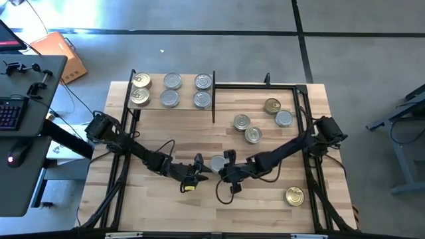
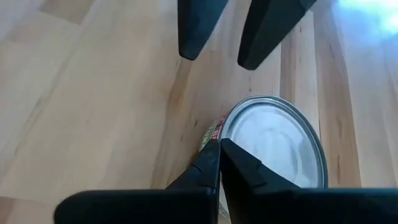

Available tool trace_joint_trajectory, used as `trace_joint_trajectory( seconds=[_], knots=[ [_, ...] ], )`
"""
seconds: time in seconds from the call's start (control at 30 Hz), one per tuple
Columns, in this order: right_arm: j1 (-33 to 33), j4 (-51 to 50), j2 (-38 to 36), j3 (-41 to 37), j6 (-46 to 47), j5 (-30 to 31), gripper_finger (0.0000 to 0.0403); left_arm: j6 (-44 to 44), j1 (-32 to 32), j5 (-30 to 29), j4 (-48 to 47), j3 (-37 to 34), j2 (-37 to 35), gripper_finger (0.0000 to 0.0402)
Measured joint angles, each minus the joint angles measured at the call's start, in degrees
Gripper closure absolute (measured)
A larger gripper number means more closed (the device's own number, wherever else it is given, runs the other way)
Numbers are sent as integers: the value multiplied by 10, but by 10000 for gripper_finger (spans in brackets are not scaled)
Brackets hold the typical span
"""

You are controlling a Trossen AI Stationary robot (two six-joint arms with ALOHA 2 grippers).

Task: Stack canned seafood by type on shelf
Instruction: Stack the green white tuna can on top of the other green white tuna can on the shelf

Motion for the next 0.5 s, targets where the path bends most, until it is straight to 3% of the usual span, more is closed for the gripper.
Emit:
trace_joint_trajectory(
  seconds=[0.23,0.5],
  knots=[
    [-10,2,-2,0,30,0,403,0,15,-13,-23,0,11,205],
    [-25,7,-11,1,75,-21,403,39,22,-72,38,1,58,205]
  ],
)
